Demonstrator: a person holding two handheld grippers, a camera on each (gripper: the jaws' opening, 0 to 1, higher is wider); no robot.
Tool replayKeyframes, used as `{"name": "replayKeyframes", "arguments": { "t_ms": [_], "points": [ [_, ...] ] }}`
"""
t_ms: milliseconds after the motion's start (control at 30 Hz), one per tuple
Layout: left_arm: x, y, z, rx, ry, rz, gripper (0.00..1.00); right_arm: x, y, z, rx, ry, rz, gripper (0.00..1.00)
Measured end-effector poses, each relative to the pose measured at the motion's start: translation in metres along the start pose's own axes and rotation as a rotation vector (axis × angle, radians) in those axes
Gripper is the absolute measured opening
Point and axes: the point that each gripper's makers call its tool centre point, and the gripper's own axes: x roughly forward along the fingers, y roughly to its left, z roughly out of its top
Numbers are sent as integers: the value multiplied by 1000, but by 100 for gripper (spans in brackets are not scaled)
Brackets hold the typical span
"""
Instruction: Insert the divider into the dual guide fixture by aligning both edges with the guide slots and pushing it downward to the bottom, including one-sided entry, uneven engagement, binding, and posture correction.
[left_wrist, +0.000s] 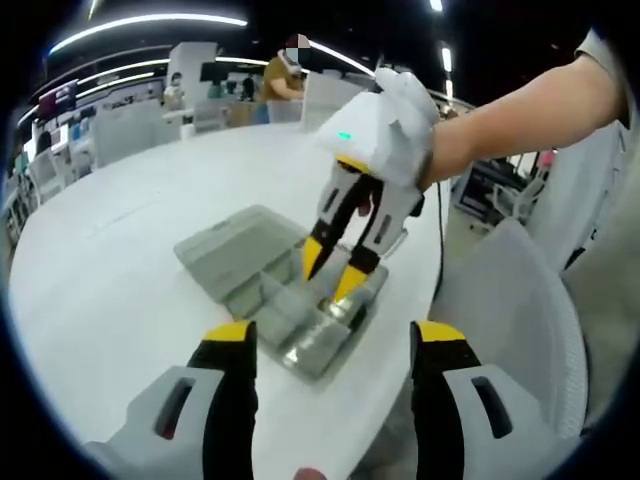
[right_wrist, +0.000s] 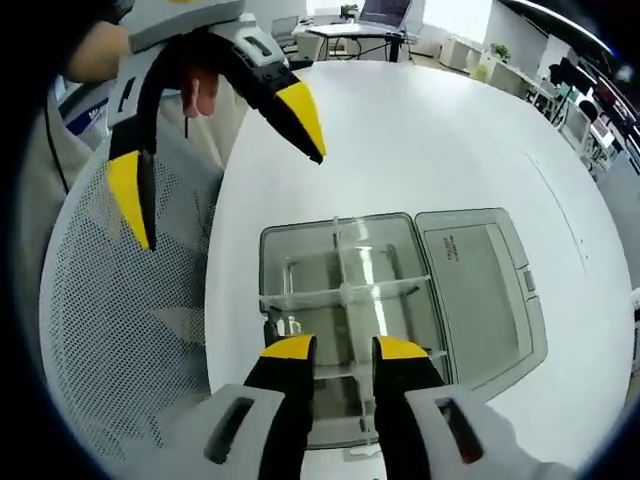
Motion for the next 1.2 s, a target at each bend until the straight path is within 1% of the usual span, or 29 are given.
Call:
{"name": "replayKeyframes", "arguments": {
  "t_ms": [167, 200, 300, 367, 467, 533, 633, 800, 1000, 1100, 1200],
  "points": [
    [0, 2, -2, -9, 4, 9, 61, -4, 1, -1, 36, -32, -15, 23],
    [1, 2, -2, -10, 4, 11, 61, -5, 1, -1, 54, -50, -18, 24],
    [1, 2, -2, -10, 6, 14, 61, -9, 0, 0, 83, -77, -33, 27],
    [2, 2, -2, -11, 8, 17, 62, -12, 1, 1, 121, -103, -33, 29],
    [2, 3, -2, -13, 8, 26, 63, -15, -1, -1, 135, -117, -48, 31],
    [2, 4, -2, -14, 7, 31, 63, -17, 1, 0, 162, -138, -51, 33],
    [2, 5, -2, -16, 8, 41, 65, -19, 3, -4, 178, -145, -59, 35],
    [1, 7, -3, -28, 11, 54, 67, -23, 6, -6, 223, -175, -72, 39],
    [0, 9, -6, -58, 10, 76, 70, -30, 4, -6, 281, -223, -105, 45],
    [-2, 11, -6, -68, 8, 88, 72, -36, 4, -3, 319, -261, -122, 48],
    [-2, 12, -6, -75, 6, 97, 73, -38, 5, -3, 341, -278, -131, 51]
  ]
}}
